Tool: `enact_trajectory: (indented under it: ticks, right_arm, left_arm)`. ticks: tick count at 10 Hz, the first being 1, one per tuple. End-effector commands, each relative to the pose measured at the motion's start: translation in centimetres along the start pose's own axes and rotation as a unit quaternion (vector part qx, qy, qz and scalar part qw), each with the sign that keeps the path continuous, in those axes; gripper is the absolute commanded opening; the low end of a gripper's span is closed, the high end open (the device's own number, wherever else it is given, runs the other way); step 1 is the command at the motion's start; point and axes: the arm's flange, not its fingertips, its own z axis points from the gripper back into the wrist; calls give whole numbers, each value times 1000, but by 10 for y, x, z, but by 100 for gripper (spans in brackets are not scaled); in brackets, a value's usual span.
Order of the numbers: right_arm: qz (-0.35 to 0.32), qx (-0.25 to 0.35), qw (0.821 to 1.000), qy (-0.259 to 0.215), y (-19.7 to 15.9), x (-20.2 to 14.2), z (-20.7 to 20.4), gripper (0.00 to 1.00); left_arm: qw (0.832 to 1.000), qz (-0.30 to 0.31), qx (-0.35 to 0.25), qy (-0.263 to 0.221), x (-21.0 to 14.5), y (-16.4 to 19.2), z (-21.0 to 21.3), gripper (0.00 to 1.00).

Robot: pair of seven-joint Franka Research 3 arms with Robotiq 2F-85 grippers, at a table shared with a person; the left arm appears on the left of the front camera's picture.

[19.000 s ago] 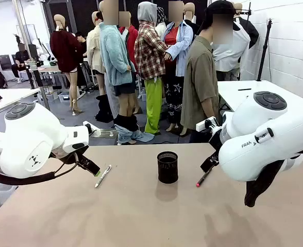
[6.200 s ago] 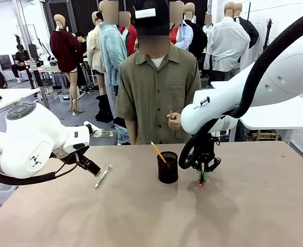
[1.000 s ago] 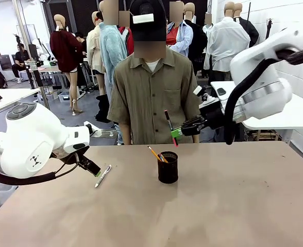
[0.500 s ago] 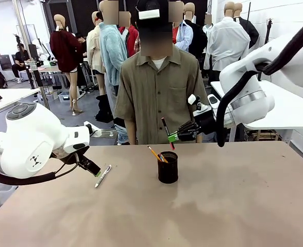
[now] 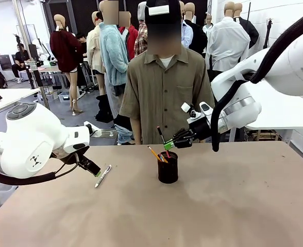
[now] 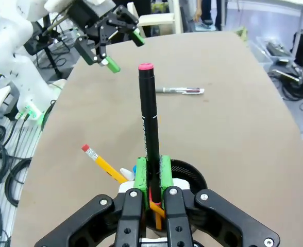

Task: Place the pens into the pen holder.
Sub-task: Pick up a writing instrument from the table and place it into the Pen holder.

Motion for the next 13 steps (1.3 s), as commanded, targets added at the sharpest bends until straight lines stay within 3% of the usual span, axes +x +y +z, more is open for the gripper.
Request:
enact_trajectory:
  ticks: [1, 3, 5, 8, 10, 13]
  right_arm:
    - [-6, 15, 1000, 21, -8, -1, -2, 0]
    - [-11, 22, 999, 26, -6, -8, -6, 0]
    - [-11, 19, 999, 31, -2, -13, -7, 15]
    - [-6, 16, 1000, 26, 1, -12, -4, 71]
    - [-8, 3, 1000, 9, 8, -14, 14, 71]
    - [-37, -85, 995, 42, 41, -10, 90, 71]
  left_arm:
    - [1000, 3, -1, -1, -1, 2, 1, 100]
    - [1000, 3, -1, -1, -1, 2, 1, 100]
    - [1000, 3, -1, -1, -1, 2, 1, 100]
    - [1000, 3, -1, -1, -1, 2, 1, 100]
    - [1000, 3, -1, -1, -1, 2, 1, 100]
    - [1000, 3, -1, -1, -1, 2, 1, 100]
